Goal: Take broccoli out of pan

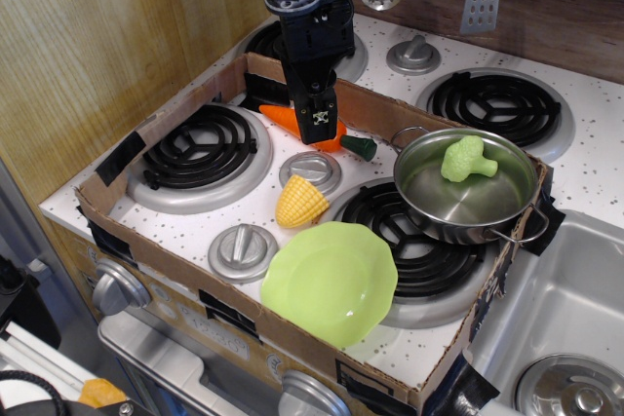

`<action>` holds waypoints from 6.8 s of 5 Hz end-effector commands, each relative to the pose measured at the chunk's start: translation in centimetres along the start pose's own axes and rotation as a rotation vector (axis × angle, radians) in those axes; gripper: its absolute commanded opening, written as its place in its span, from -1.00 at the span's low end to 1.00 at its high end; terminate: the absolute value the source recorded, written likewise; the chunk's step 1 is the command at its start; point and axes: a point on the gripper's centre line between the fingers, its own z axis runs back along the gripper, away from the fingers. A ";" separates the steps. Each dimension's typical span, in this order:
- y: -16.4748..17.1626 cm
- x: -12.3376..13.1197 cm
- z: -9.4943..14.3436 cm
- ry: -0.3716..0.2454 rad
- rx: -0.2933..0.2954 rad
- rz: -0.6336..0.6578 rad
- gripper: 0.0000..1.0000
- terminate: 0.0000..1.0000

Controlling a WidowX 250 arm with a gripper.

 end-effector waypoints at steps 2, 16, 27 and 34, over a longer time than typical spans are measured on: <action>0.6 0.3 1.9 0.030 0.001 0.074 1.00 -1.00; -6.0 10.0 -1.3 -0.095 0.072 1.003 1.00 -1.00; -3.6 4.9 8.4 -0.156 0.322 1.234 -1.00 -1.00; 1.9 -8.1 -0.1 -0.134 0.351 1.250 1.00 -1.00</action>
